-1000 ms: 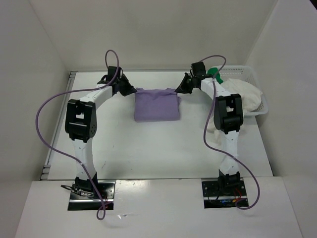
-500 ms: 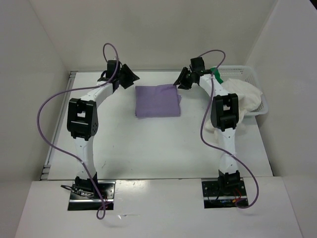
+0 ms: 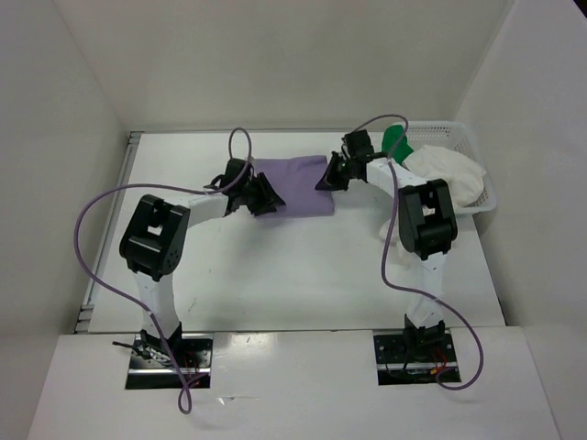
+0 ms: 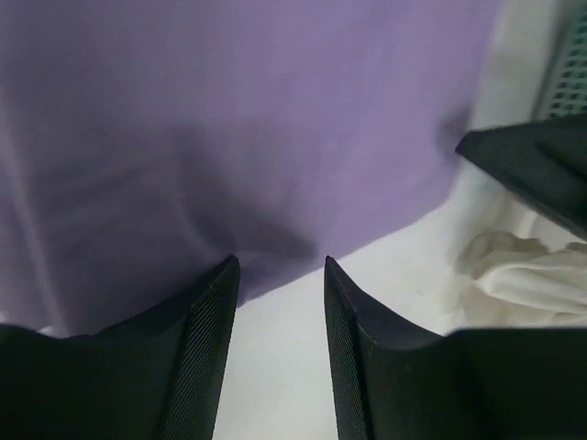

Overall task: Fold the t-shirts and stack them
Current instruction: Fold the long partially folded tshirt into a neat square

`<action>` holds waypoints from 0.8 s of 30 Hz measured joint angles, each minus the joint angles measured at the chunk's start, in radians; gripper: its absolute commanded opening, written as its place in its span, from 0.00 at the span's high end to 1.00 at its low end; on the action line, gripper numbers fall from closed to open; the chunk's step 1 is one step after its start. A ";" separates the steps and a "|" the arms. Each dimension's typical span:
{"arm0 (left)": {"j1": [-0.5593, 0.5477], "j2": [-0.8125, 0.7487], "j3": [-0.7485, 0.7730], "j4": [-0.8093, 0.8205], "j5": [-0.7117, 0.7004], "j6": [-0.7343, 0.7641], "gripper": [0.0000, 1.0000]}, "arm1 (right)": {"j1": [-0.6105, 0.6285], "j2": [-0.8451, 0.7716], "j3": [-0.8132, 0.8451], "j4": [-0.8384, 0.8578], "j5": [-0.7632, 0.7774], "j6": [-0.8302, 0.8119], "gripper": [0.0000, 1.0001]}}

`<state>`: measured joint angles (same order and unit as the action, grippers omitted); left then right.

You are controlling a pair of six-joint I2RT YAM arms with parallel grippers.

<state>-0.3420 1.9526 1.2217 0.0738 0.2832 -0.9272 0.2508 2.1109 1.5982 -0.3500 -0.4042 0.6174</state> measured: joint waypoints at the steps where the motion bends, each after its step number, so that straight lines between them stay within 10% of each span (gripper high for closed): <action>1: -0.002 0.000 -0.023 -0.001 0.001 0.000 0.51 | 0.007 0.005 -0.031 0.011 -0.013 0.002 0.98; 15: 0.025 -0.107 -0.189 0.006 -0.039 0.013 0.51 | 0.018 0.019 -0.149 0.063 -0.039 0.021 0.93; 24: 0.034 -0.127 0.021 -0.054 -0.059 0.036 0.51 | 0.018 0.098 0.201 -0.036 -0.061 0.011 0.92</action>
<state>-0.3084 1.8256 1.2430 0.0200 0.2245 -0.8909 0.2687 2.2086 1.7996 -0.3862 -0.4656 0.6285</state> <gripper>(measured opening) 0.494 0.078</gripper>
